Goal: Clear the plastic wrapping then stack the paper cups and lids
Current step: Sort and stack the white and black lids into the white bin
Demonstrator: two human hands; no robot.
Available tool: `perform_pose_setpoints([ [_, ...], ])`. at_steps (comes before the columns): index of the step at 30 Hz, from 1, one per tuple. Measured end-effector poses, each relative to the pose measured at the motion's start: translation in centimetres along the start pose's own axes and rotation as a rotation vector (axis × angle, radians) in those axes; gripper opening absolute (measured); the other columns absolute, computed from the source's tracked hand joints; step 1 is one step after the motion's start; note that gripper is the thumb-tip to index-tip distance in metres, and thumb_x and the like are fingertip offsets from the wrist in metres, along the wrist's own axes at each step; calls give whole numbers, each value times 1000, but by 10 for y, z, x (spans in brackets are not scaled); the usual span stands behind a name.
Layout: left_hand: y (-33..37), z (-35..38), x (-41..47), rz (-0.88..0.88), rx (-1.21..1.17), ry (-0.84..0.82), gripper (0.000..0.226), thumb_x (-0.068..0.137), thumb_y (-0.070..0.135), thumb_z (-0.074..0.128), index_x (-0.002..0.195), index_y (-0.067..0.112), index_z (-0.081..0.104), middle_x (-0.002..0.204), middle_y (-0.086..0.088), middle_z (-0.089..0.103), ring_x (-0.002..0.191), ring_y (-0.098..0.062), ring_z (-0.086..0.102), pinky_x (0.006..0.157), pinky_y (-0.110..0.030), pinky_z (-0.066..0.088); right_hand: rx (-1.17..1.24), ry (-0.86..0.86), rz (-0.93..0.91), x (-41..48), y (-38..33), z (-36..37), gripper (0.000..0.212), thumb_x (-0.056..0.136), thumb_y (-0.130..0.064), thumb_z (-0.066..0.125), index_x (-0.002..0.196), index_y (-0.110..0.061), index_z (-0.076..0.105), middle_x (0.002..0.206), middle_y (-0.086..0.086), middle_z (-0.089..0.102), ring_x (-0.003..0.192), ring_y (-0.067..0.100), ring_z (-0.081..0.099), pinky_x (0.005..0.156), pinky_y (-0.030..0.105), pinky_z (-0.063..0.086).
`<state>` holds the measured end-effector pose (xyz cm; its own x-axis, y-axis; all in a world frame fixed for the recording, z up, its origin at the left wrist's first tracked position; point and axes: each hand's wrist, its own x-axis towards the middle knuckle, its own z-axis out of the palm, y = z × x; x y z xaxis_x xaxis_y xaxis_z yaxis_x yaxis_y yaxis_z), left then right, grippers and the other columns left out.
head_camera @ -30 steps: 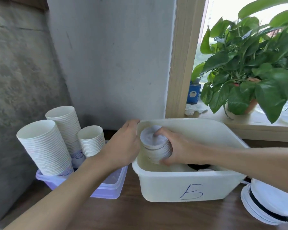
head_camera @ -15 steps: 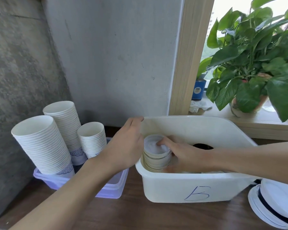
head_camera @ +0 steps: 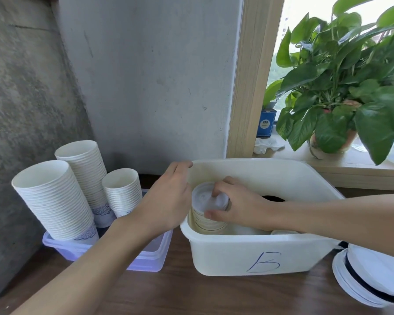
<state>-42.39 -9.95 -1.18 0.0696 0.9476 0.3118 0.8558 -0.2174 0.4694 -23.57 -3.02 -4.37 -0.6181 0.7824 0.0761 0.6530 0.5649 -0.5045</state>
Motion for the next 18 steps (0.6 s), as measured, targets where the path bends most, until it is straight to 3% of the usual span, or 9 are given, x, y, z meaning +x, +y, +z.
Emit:
perform_pose_setpoints([
  [12, 2, 0, 0, 7, -8, -7, 51, 97, 0, 33, 148, 8, 33, 150, -6, 36, 130, -16, 42, 91, -5, 20, -38, -25, 32, -1, -5, -4, 50, 75, -57, 71, 105, -26, 47, 112, -1, 46, 98, 15, 48, 78, 28, 39],
  [18, 2, 0, 0, 6, -6, -6, 51, 98, 1, 33, 148, 9, 32, 150, -6, 35, 131, -15, 40, 93, -6, 20, -108, -102, -12, -9, 0, -10, 53, 75, -44, 77, 113, -25, 46, 109, -5, 42, 99, 14, 44, 79, 25, 37],
])
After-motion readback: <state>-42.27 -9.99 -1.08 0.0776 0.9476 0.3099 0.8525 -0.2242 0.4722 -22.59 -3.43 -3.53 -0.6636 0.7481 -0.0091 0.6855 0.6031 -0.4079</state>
